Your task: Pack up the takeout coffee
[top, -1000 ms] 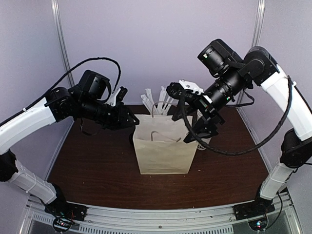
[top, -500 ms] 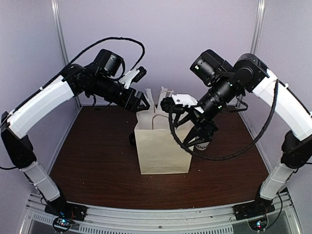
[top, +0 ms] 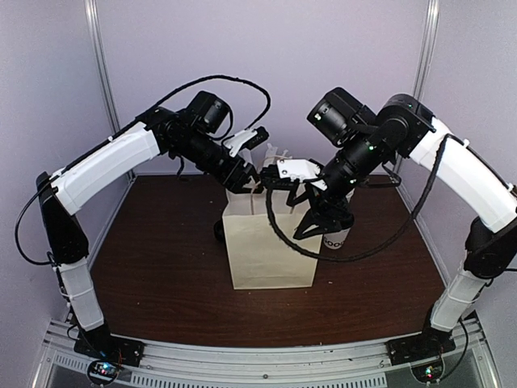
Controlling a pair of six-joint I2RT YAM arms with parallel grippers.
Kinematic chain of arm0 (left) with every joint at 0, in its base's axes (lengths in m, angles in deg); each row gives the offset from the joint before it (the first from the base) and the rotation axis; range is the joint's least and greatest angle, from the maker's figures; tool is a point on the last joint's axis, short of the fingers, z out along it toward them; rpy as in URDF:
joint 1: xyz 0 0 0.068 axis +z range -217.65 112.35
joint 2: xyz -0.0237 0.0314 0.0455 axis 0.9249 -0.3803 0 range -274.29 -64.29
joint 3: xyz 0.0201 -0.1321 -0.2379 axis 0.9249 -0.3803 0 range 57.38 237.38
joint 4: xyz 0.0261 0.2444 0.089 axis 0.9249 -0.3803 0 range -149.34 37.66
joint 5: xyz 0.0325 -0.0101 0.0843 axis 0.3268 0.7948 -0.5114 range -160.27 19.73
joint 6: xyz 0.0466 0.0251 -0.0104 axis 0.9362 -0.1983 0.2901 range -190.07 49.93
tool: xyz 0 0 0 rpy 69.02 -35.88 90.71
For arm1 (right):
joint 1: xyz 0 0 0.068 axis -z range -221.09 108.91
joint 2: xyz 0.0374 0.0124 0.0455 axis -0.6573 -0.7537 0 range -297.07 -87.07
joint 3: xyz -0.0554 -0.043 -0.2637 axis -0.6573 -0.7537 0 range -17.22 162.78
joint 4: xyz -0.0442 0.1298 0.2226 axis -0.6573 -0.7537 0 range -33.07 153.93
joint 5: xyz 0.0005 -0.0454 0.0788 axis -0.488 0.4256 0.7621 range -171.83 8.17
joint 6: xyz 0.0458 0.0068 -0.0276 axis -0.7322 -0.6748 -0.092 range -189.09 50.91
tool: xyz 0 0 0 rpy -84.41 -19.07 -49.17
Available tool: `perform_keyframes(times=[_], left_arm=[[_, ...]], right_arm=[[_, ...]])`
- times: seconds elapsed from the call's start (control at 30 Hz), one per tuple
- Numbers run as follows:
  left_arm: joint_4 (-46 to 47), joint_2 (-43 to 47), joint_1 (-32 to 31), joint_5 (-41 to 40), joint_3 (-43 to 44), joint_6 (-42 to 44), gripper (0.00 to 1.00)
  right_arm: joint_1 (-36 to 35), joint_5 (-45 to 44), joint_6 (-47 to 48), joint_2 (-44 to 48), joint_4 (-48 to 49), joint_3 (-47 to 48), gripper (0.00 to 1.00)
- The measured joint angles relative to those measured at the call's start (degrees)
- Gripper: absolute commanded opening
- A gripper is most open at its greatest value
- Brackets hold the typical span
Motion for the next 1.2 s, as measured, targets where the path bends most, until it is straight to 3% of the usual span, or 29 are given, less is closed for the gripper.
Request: perform_keyframes(times=[0.17,0.6,0.73,0.83,0.9,0.97,1.2], left_arm=[[-0.26,-1.49,1.07,1.92,0.72,1.68,0.42],[4.37,-1.79,2.4,10.71,2.4,2.51,0.2],[8.0,-2.45,2.4,12.9,4.13,1.07,0.14],[9.79,-4.02,2.4,14.14,6.27,0.24,0.05],[10.62,-5.05,2.4,14.93,7.06,-0.17,0.03],[10.82,-5.62,2.4,15.63,7.13,-0.57,0.0],[11.02,-5.84,2.4,16.59,7.13,-1.44,0.0]], right_arm=[[0.04,3.23,1.75,1.46,-0.85,0.17,0.79],[1.73,-0.87,0.37,2.51,0.66,1.49,0.76],[2.14,-2.05,-1.2,0.02,1.97,3.65,0.63],[2.27,-2.34,-2.25,-2.45,2.58,4.85,0.39],[2.32,-2.54,-3.52,-3.89,2.89,5.35,0.36],[2.64,-2.69,-4.26,-4.74,3.21,5.6,0.38],[3.54,2.34,-2.27,-3.17,1.57,7.56,0.64]])
